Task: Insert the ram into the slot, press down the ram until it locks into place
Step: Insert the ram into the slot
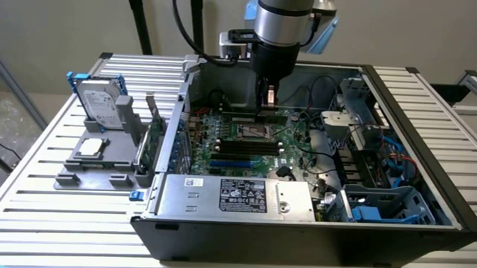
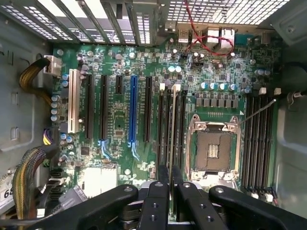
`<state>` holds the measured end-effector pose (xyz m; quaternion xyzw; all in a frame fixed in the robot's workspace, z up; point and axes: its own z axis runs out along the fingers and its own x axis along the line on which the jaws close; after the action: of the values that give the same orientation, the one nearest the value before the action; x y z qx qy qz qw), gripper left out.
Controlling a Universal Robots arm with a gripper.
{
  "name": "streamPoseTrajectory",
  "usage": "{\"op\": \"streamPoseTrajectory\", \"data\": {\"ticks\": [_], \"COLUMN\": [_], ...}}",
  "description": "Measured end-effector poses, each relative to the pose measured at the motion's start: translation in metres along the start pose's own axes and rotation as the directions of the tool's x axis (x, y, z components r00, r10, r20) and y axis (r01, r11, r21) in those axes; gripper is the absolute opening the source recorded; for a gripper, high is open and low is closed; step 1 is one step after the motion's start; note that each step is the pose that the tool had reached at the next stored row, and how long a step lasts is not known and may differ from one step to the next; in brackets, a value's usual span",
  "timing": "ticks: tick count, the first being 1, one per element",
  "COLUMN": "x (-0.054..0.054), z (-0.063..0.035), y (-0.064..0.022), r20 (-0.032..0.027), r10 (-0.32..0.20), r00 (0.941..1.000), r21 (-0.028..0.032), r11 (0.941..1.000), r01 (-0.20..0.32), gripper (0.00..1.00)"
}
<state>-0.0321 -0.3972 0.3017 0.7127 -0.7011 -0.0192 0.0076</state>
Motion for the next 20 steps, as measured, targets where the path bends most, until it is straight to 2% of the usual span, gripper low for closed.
{"op": "streamPoseTrajectory", "data": {"ticks": [11,20], "x": [0.001,0.009], "z": [0.0198,0.0361], "y": [-0.0052,-0.0057], "r20": [-0.0001,0.0000], "r10": [0.000,0.000], "r00": [1.0000,1.0000], "r21": [0.0000,0.0000], "r11": [1.0000,1.0000], "r01": [0.000,0.000], "gripper": [0.14,0.14]}}
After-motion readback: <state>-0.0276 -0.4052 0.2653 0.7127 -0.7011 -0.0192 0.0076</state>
